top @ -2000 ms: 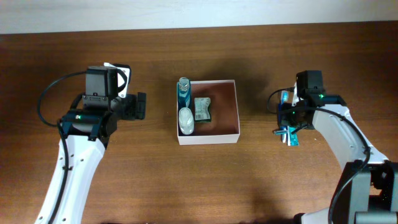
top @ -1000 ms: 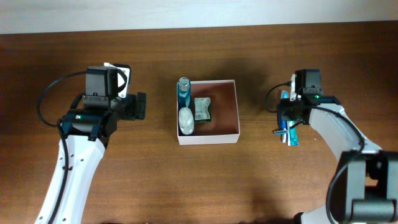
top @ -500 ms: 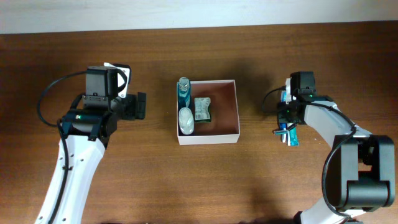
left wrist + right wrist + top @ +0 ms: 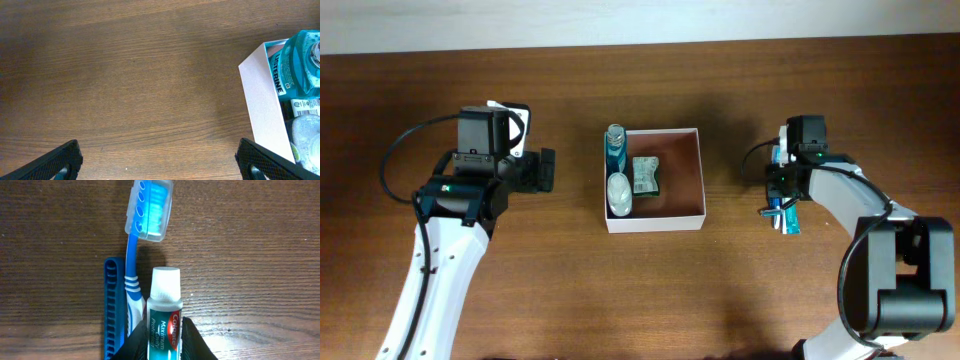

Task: Pack container
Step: 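Lower the right gripper and grasp the toothpaste tube cap end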

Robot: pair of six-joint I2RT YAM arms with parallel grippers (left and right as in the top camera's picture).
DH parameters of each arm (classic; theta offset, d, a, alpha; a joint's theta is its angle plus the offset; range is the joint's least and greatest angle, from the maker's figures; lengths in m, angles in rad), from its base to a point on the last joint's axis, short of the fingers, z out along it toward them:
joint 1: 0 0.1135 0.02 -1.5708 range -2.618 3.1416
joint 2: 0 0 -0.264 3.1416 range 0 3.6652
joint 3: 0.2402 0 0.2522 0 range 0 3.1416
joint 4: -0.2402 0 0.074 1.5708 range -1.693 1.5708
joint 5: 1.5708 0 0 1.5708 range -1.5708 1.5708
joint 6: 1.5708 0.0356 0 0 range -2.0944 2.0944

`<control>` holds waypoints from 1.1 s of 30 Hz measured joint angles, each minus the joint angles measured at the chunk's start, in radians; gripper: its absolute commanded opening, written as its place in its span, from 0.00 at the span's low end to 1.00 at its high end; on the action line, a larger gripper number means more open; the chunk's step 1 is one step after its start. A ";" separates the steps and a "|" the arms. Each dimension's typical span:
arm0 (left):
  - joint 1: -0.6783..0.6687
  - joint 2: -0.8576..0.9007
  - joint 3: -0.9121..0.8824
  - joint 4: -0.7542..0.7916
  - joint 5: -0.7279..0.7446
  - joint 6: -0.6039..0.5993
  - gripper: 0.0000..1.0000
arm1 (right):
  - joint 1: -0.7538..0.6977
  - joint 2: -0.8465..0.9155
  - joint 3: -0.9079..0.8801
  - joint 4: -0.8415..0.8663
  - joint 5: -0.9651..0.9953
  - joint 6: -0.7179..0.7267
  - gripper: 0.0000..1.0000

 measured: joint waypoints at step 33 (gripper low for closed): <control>0.000 0.000 0.000 0.000 0.000 0.000 0.99 | -0.015 0.030 0.199 -0.327 0.002 0.039 0.04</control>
